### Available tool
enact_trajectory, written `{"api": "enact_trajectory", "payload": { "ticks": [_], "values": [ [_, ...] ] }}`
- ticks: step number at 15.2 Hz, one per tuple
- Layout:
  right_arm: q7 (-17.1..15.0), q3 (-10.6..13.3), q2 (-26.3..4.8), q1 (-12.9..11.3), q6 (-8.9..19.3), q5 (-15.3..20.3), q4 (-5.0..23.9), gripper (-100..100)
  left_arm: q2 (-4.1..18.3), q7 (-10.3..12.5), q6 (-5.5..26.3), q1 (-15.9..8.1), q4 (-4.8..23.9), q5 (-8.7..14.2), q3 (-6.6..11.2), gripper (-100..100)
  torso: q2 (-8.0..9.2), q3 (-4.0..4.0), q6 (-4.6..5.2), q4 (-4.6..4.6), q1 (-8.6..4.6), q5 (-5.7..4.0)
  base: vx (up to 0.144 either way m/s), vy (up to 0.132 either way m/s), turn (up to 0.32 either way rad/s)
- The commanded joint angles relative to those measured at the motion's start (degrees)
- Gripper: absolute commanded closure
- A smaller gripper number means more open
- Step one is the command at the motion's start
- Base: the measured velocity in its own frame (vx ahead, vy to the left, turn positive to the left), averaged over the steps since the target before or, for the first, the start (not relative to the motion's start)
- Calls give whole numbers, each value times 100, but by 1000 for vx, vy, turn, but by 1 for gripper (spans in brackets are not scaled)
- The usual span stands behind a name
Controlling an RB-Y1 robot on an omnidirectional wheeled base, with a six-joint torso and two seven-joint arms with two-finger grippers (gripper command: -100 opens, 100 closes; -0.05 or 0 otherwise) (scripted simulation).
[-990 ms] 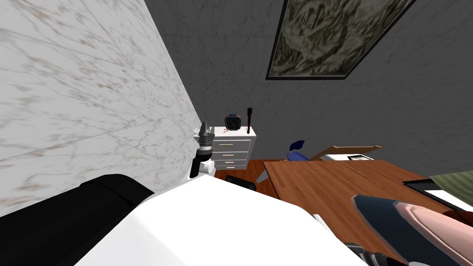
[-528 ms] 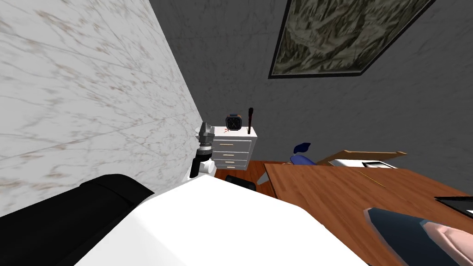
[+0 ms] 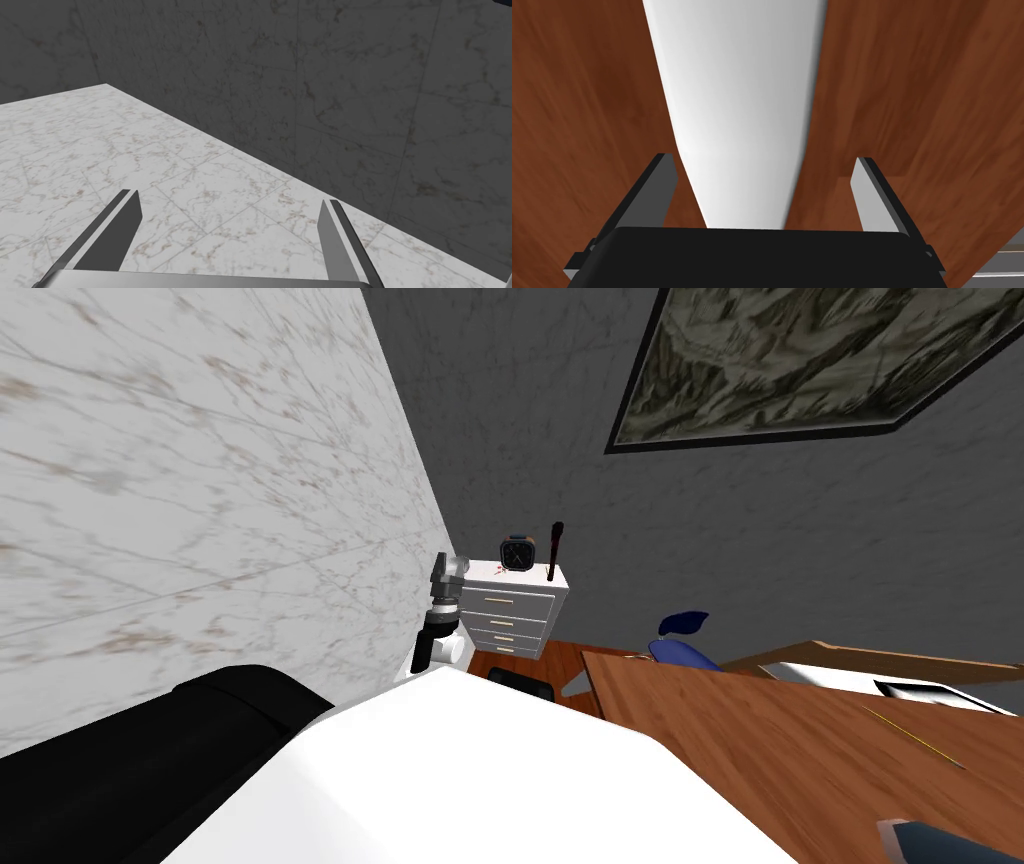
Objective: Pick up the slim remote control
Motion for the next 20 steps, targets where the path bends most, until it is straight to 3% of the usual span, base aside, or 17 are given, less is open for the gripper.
{"api": "enact_trajectory", "payload": {
  "ticks": [1,2,4,5,7,8,10,11,13,14,16,17,18,20],
  "values": [
    [169,-57,54,140,25,-74,0,-100,0,0,0,0,0,0,0,0,0,0,0,0,0,0,7,-4,96],
    [384,-306,238,344,-29,-326,172,-100,0,0,0,1,0,0,0,0,0,0,3,0,-1,-1,10,0,182],
    [484,-306,238,467,-29,-326,172,-100,0,0,0,0,0,0,0,0,-1,0,0,0,-1,-1,10,-2,163],
    [645,-535,421,660,-84,-568,343,-100,0,0,0,1,0,0,0,0,0,0,4,0,-1,0,8,1,208],
    [799,-555,421,794,-84,-578,343,-100,0,0,0,0,0,0,0,0,0,1,-2,2,-9,-8,8,0,157],
    [977,-804,605,1031,-138,-830,515,-100,0,0,0,1,0,0,0,0,0,1,1,2,-13,-10,7,2,215],
    [1114,-804,605,1120,-138,-830,515,-100,0,0,0,0,0,0,0,0,1,3,-4,5,-22,-19,8,-2,151],
    [1310,-1054,789,1333,-192,-1076,686,-100,0,0,0,1,0,0,0,0,1,3,-1,4,-28,-21,11,1,198],
    [1429,-1054,789,1447,-192,-1082,686,-100,0,0,0,0,0,0,0,0,1,2,-3,5,-30,-21,10,-3,143],
    [1611,-1297,972,1660,-247,-1329,858,-100,0,0,0,1,0,0,1,0,1,3,-1,5,-32,-23,9,2,201],
    [1744,-1303,972,1774,-247,-1334,858,-100,0,0,0,0,0,0,0,0,2,3,-4,5,-31,-22,8,-3,157],
    [1941,-1550,1156,1974,-301,-1579,1029,-100,0,0,0,1,0,0,1,0,2,3,-1,5,-32,-22,8,-1,231],
    [2044,-1552,1156,2088,-301,-1586,1029,-100,0,0,0,0,0,0,0,0,2,3,-6,5,-32,-22,10,-2,243],
    [1968,-1514,1126,2016,-325,-1546,1034,-100,0,0,0,1,0,0,1,0,2,3,0,5,-32,-22,4,-3,42]
  ]
}}
